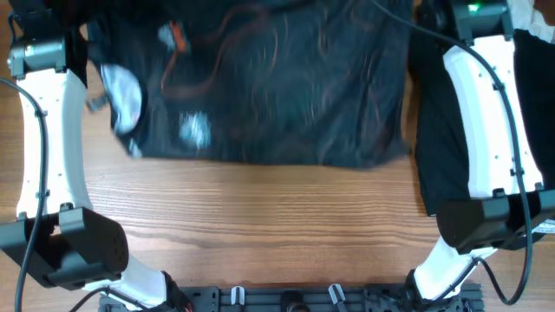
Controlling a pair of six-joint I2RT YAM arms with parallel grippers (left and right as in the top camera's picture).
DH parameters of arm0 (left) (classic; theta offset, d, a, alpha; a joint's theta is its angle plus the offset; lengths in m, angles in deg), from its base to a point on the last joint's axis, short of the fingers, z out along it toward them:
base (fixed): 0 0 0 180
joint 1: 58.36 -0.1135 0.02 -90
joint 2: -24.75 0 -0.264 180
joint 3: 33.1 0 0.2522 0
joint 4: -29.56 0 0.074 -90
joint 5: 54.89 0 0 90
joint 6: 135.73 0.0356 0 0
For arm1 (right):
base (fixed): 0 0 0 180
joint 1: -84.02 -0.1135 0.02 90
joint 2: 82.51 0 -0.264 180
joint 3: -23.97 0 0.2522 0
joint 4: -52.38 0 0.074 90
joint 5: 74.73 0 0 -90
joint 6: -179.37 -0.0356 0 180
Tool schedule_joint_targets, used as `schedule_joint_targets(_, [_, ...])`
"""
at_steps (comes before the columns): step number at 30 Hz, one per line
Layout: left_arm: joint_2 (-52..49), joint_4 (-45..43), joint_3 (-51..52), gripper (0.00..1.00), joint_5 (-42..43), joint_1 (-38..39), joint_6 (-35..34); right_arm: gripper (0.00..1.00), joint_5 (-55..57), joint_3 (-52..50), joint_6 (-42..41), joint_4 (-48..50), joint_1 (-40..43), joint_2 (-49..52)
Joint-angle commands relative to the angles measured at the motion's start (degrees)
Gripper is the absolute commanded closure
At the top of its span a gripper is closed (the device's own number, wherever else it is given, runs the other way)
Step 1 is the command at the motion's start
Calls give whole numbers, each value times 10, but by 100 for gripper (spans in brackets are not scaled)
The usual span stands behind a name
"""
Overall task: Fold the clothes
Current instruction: 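Lay the jersey flat on the table, pulling it toward the robot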
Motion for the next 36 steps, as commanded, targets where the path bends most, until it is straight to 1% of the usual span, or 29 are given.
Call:
schedule_joint_targets(1, [23, -33, -101, 96, 3, -3, -44, 96, -11, 116, -30, 15, 27, -25])
schedule_joint_targets(3, [23, -28, -175, 96, 3, -4, -42, 96, -10, 189, -29, -4, 43, -25])
schedule_joint_targets(5, [23, -6, -238, 96, 9, -10, -42, 96, -10, 221, -23, -44, 53, -25])
schedule_joint_targets(7, [25, 40, -282, 96, 42, -21, -42, 96, -8, 230, -10, -99, 66, -26])
schedule_joint_targets(9, [31, 102, -292, 96, 71, -25, -42, 96, -8, 229, -1, -161, 73, -25])
schedule_joint_targets(10, [33, 168, -292, 96, 83, -25, -41, 96, -6, 229, 3, -223, 75, -21])
schedule_joint_targets(12, [29, 287, -291, 96, 98, -19, -15, 96, 17, 226, 3, -305, 76, -15])
schedule_joint_targets(15, [5, 508, -290, 96, 97, 4, 53, 97, 29, 204, 3, -435, 76, -5])
schedule_joint_targets(18, [-49, 695, -288, 96, 92, 29, 114, 96, 26, 169, 0, -531, 76, 9])
schedule_joint_targets(21, [-102, 821, -254, 96, 83, 46, 160, 96, -4, 107, 0, -625, 76, 20])
schedule_joint_targets(22, [-113, 851, -232, 96, 68, 48, 163, 96, -24, 66, 0, -630, 77, 19])
schedule_joint_targets(25, [-111, 859, -107, 96, 31, 50, 162, 96, -98, -41, 0, -630, 77, 16])
schedule_joint_targets(27, [-107, 852, -27, 96, 20, 48, 162, 96, -114, -111, -5, -630, 77, 16])
schedule_joint_targets(28, [-101, 828, 27, 96, 19, 46, 156, 96, -114, -151, -11, -630, 77, 14])
schedule_joint_targets(29, [-96, 812, 62, 96, 12, 45, 146, 96, -113, -177, -12, -630, 77, 11])
schedule_joint_targets(30, [-89, 796, 102, 96, -14, 43, 124, 96, -114, -211, -14, -628, 77, 4])
schedule_joint_targets(33, [-56, 771, 187, 96, -78, 31, 59, 96, -113, -312, -36, -588, 77, -42])
schedule_joint_targets(36, [16, 756, 252, 96, -85, -3, 32, 96, -93, -398, -82, -555, 77, -101])
